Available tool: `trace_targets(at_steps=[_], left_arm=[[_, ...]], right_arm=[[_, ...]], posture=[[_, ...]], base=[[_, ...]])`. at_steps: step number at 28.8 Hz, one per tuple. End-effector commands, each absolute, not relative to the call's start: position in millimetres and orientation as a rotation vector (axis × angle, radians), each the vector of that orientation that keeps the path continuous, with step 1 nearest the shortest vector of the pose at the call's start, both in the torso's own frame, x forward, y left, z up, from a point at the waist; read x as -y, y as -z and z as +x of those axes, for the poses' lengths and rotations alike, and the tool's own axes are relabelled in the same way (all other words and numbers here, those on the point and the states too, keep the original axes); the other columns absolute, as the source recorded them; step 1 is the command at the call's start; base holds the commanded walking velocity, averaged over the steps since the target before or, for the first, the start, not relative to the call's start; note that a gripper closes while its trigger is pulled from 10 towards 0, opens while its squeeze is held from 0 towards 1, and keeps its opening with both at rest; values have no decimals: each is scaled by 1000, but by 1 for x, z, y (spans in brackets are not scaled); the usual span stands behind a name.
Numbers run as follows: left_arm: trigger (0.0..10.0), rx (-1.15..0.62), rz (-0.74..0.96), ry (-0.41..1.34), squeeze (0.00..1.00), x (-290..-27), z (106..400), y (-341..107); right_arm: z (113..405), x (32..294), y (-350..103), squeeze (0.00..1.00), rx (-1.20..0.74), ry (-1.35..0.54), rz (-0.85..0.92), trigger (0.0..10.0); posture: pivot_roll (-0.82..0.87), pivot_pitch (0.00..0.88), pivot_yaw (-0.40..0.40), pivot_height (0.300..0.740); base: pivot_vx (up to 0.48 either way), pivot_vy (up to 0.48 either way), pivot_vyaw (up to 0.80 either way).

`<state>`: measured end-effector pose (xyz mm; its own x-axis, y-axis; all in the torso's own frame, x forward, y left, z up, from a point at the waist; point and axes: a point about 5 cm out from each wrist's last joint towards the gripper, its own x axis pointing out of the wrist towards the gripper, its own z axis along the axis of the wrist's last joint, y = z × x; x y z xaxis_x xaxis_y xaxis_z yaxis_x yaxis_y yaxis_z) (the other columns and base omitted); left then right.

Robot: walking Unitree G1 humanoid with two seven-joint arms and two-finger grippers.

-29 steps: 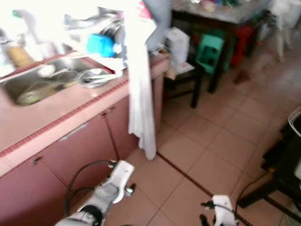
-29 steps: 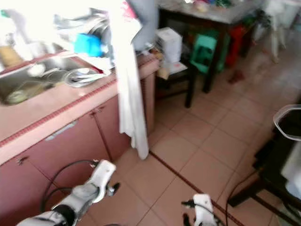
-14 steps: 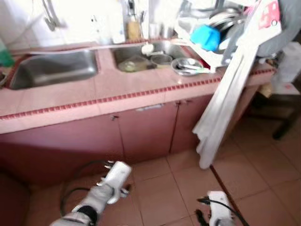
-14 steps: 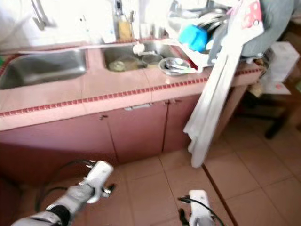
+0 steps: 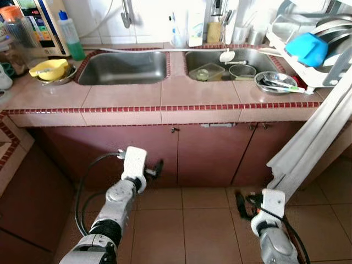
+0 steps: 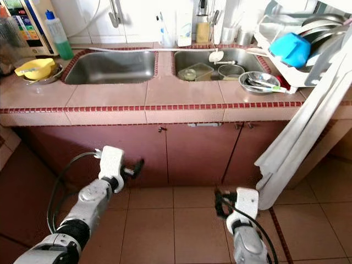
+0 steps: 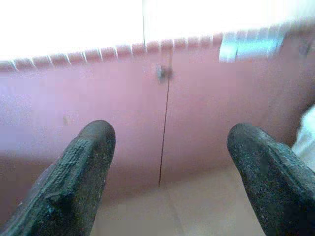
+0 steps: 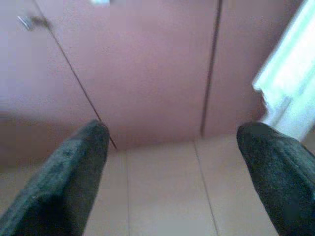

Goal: Kitchen organization

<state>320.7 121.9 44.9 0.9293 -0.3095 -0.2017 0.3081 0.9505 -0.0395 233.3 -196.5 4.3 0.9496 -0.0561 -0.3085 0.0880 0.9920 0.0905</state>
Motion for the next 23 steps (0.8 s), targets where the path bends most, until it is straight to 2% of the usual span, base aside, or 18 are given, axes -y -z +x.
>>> trace_targets(at_steps=[1, 4, 7, 11, 15, 16, 19, 23], left_arm=[[10000, -113, -37, 319, 0, -123, 325, -66], [10000, -55, -54, 346, 0, -121, 325, -83], [10000, 49, 54, 313, 0, -129, 320, -105], [10000, 34, 19, 374, 0, -127, 311, -115], [10000, 17, -13, 318, 0, -127, 314, -118], [10000, -41, -125, 260, 0, -124, 317, -114], [10000, -8, -118, 284, 0, -112, 316, -122], [10000, 25, -96, 264, 0, -113, 318, -129]], right_arm=[[235, 196, -30, 0, -228, 64, 141, 10000], [235, 193, -48, 0, -165, 52, 150, 10000], [231, 182, -67, 0, -130, -4, 99, 10000], [230, 170, -86, 0, -106, -28, 57, 10000], [233, 160, -97, 0, -69, -56, 122, 10000], [237, 160, -99, 0, -66, -37, 127, 10000], [239, 162, -104, 0, -57, -13, 109, 10000], [239, 162, -108, 0, -55, -32, 63, 10000]], posture=[[3, 0, 25, 740], [3, 0, 25, 740], [34, 0, 13, 740], [47, 0, 16, 740], [36, 0, 29, 740], [25, 0, 31, 740], [22, 0, 26, 740], [20, 0, 23, 740]], base=[[0, 0, 0], [0, 0, 0], [0, 0, 0], [0, 0, 0], [0, 0, 0], [0, 0, 0], [0, 0, 0], [0, 0, 0]])
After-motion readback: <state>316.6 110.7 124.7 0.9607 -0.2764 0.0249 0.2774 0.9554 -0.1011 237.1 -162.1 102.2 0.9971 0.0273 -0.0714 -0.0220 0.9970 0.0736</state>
